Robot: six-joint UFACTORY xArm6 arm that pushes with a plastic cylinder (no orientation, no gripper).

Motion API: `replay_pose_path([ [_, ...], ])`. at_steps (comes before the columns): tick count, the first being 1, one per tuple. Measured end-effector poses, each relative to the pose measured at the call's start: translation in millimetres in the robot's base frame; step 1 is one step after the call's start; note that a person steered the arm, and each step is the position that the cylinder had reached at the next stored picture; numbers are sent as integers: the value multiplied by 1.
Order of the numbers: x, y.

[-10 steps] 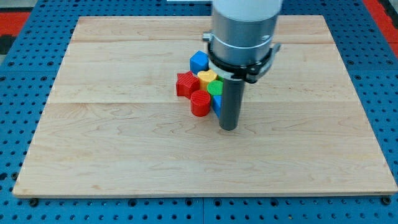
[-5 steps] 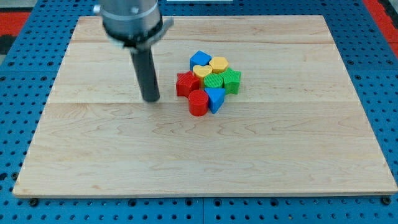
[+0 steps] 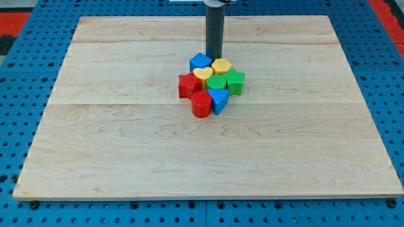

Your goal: Adjust the group of blocks at the center of the board

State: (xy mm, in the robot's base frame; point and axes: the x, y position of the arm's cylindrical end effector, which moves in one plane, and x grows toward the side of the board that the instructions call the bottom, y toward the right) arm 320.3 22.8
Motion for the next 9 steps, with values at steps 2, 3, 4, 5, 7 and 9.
replay_pose_path([
  [2, -5, -36],
  [3, 16, -36],
  [4, 17, -45],
  [5, 12, -48],
  [7, 40, -35],
  [9, 10, -62],
])
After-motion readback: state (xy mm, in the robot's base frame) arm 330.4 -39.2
